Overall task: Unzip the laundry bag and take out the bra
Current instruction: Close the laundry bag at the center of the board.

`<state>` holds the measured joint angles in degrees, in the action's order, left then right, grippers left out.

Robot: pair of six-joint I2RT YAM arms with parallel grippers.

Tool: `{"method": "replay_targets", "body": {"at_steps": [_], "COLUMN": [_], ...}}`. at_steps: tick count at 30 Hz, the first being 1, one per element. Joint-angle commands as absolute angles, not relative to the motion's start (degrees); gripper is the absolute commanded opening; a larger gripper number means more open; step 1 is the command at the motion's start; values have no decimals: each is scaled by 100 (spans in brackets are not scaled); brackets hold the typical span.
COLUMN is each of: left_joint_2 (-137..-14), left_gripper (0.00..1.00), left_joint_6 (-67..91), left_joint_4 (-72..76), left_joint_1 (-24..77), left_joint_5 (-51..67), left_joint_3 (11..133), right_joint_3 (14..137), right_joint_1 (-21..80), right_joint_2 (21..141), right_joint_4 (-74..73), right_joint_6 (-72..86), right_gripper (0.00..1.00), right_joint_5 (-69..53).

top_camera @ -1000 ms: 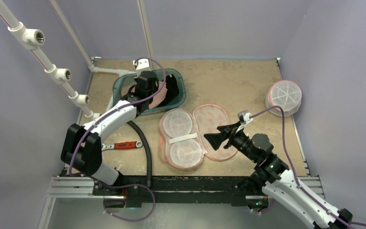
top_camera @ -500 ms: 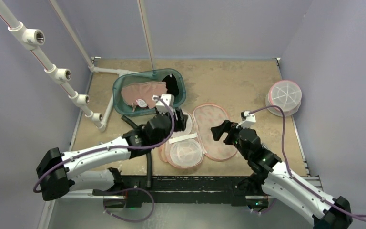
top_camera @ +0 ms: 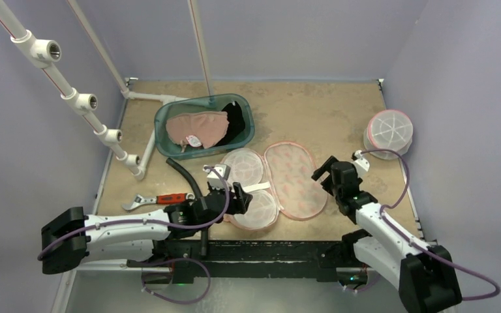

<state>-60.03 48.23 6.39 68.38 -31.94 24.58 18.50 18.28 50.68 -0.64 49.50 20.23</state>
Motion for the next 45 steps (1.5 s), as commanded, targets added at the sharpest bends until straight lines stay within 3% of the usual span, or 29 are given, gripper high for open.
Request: {"method": "replay_targets", "body": {"at_steps": [1,12,21,26,36,45], "left_joint_2": [-5490,-5542,-5983,-5976,-5580,-5633], "left_gripper": [60,57,57,57,56,56], "left_joint_6": [5408,5448,5411,5309,5468,5532], "left_joint_4": [1197,1399,1641,1500,1023,1299], "left_joint_1": [6847,6843,6847,6843,6848,6848], "left_joint_5": [-3140,-3085,-2977,-2950,-2900,-2732], "left_joint_3": [2005,1880,1890,2041,2053,1957], "right_joint_3": [1928,1996,1618,2159,2557,2770], "right_joint_1": [1699,1676,1927,1959,1936,1960], "right_joint_2": [5495,6334,5087,4546,6200,7382], "right_joint_4": [-21,163,-459,-1137,-787,-613], "right_joint_6": [5374,5548,5720,5233,5033,4675], "right_gripper": [92,91,89,91,89,75], "right_joint_5": [1787,933,239,915,1239,1274]}}
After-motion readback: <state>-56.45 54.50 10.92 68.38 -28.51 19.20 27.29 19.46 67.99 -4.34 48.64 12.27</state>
